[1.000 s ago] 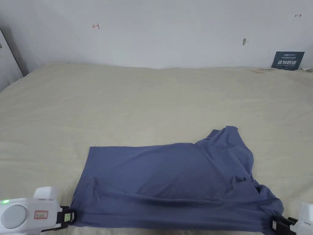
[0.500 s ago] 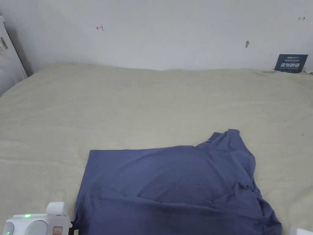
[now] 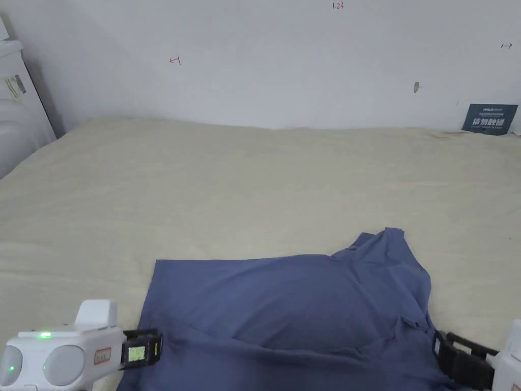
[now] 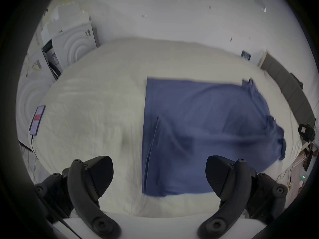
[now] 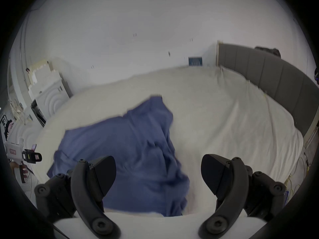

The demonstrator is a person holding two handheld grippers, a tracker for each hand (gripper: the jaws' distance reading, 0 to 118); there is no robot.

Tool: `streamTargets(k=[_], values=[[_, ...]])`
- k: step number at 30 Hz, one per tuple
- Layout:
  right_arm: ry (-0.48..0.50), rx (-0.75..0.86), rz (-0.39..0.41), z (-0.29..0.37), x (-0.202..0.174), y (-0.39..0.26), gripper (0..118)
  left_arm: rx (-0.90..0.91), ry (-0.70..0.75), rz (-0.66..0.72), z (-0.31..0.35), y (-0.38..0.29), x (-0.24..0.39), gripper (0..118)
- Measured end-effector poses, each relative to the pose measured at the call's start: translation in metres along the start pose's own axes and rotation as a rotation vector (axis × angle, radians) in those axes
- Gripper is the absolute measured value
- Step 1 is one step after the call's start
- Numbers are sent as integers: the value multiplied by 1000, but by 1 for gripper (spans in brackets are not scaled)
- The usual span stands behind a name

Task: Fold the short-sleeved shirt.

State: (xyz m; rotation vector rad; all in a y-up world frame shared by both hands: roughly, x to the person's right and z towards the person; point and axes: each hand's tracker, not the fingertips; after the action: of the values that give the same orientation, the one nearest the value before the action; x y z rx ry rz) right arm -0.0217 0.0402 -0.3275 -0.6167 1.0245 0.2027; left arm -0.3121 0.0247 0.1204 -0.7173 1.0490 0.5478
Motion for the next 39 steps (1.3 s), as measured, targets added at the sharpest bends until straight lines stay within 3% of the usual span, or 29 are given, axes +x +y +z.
streamTargets(k=[9, 14, 17, 19, 20, 22, 24, 28, 39], values=[[-4, 247, 66, 15, -43, 54, 103, 287, -7, 8, 33, 56, 21, 109], [-21, 362, 86, 22, -63, 66, 100, 449, -11, 9, 50, 71, 39, 87], [-22, 418, 110, 26, -72, 71, 70, 544, -16, 9, 56, 68, 46, 76], [-31, 445, 129, 28, -78, 72, 41, 592, -20, -9, 49, 71, 41, 59], [-32, 459, 133, 28, -80, 73, 32, 610, -13, -24, 49, 70, 44, 49], [-29, 471, 148, 28, -83, 73, 28, 628, 15, -60, 48, 67, 50, 46], [-36, 491, 164, 27, -86, 72, 6, 641, 19, -78, 46, 64, 53, 30], [-29, 497, 167, 26, -87, 70, 0, 627, 1, -93, 39, 62, 54, 0], [-24, 479, 171, 17, -86, 74, 0, 543, -2, -131, 28, 73, 56, 0]])
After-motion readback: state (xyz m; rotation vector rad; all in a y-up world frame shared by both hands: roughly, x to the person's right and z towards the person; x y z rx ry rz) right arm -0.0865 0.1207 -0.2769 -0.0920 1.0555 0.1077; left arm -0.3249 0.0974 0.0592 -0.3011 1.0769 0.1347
